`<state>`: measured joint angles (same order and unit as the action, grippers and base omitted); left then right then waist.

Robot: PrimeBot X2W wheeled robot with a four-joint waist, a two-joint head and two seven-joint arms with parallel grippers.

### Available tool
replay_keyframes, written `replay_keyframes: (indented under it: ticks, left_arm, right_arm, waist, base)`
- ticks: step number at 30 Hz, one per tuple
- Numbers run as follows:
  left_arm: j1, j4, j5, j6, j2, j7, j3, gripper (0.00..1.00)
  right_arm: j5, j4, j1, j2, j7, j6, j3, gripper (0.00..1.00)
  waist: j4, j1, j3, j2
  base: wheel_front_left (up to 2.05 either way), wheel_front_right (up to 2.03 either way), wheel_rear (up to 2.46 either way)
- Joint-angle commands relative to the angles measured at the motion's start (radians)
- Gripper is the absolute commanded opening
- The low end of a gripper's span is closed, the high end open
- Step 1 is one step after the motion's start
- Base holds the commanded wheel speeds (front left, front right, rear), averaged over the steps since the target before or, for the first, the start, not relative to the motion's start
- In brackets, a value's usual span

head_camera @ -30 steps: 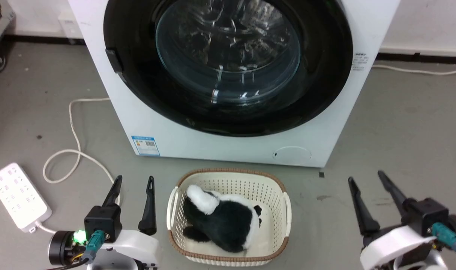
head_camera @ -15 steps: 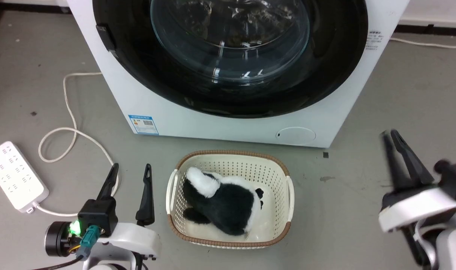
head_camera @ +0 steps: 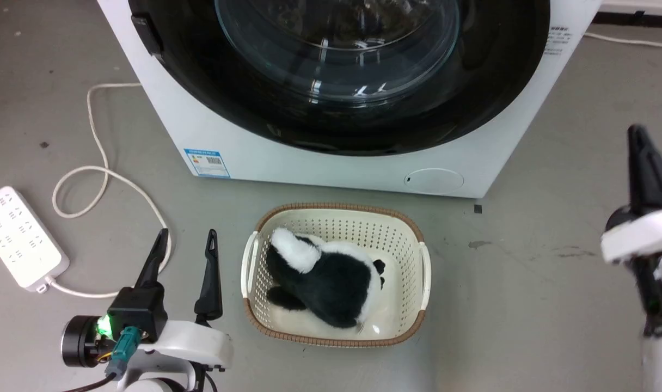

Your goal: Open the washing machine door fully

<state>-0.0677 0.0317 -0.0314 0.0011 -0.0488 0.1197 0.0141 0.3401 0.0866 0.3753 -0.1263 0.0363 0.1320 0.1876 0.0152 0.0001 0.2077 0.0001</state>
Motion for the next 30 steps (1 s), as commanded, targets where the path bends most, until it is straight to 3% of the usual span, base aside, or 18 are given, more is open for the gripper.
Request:
replay_keyframes:
  ticks: [1,18,19,24,30]
  left_arm:
    - [-0.025,0.008,-0.01,0.003,-0.001,0.012,-0.005,1.0]
    - [-0.074,0.029,-0.024,-0.003,-0.001,0.045,-0.007,1.0]
    - [-0.082,0.031,-0.025,-0.004,-0.001,0.051,-0.006,1.0]
    - [-0.089,0.033,-0.025,-0.002,-0.001,0.062,-0.003,1.0]
    - [-0.094,0.037,-0.029,0.001,-0.001,0.074,0.001,1.0]
  right_arm:
    - [0.034,0.014,0.051,-0.003,0.02,0.0,0.02,0.0]
    - [0.256,0.124,0.343,-0.039,0.238,-0.001,0.119,0.0]
    - [0.311,0.174,0.4,-0.038,0.305,-0.001,0.149,0.0]
    - [0.407,0.302,0.528,-0.024,0.439,-0.001,0.242,0.0]
    - [0.427,0.432,0.665,-0.04,0.589,-0.001,0.318,0.0]
  waist:
    - [0.003,-0.0001,0.014,-0.0001]
    - [0.034,-0.0001,0.134,-0.0001]
    - [0.041,-0.0001,0.152,-0.0001]
    - [0.053,-0.0001,0.176,-0.0001]
    - [0.069,-0.0001,0.204,-0.0001]
  base:
    - [0.0,0.0,0.0]
    - [0.0,0.0,0.0]
    - [0.0,0.0,0.0]
    - [0.0,0.0,0.0]
    - [0.0,0.0,0.0]
